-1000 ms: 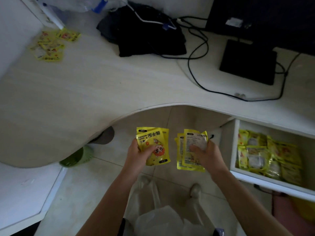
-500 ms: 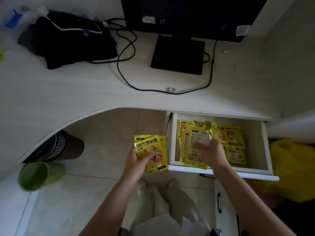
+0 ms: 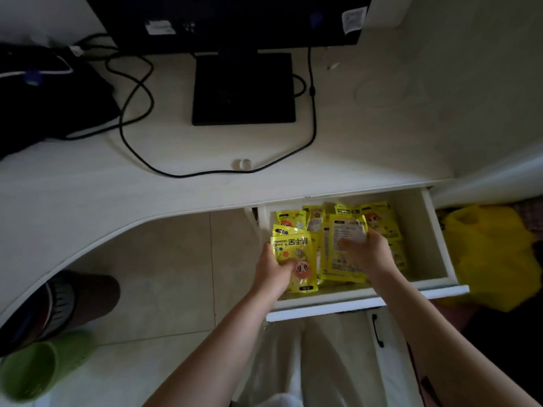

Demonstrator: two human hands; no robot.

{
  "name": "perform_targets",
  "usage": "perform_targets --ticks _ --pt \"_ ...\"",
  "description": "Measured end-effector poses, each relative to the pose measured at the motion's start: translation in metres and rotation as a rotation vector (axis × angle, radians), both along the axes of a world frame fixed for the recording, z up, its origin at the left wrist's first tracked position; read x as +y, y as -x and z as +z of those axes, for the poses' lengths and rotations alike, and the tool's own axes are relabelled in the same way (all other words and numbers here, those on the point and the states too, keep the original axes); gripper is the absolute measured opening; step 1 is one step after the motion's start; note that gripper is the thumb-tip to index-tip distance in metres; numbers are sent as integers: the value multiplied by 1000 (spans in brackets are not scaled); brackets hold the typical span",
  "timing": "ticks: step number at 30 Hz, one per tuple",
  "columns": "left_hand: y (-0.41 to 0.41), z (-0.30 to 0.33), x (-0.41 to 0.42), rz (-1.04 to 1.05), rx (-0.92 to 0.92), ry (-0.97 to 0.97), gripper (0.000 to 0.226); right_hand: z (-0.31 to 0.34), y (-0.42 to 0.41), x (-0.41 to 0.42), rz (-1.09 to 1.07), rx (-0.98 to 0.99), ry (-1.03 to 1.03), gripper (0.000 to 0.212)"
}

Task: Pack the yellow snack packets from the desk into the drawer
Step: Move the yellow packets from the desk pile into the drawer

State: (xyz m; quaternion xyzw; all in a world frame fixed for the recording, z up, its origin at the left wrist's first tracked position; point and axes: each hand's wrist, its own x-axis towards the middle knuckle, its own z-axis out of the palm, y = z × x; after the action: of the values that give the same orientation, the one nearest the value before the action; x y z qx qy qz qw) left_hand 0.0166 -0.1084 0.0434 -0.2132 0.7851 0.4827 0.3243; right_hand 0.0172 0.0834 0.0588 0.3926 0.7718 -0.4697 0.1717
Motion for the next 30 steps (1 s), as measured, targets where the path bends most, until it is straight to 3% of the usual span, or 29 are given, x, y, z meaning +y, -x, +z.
perform_targets --ticks 6,11,17,21,25,30 --pt "24 -26 28 -46 -33 84 86 -35 38 7 59 -104 -75 34" --pt "47 -43 41 -27 -16 147 68 -66 61 7 106 -149 -35 40" --pt "71 -66 52 34 -47 178 70 -93 76 15 195 -107 -111 67" --pt "69 -76 48 23 -72 264 49 -102 69 30 264 -148 -204 49" --pt "58 -72 48 -30 -90 288 55 -101 54 39 316 -171 -250 30" --pt "44 -65 48 -115 -26 286 63 -89 40 39 355 -138 -251 36"
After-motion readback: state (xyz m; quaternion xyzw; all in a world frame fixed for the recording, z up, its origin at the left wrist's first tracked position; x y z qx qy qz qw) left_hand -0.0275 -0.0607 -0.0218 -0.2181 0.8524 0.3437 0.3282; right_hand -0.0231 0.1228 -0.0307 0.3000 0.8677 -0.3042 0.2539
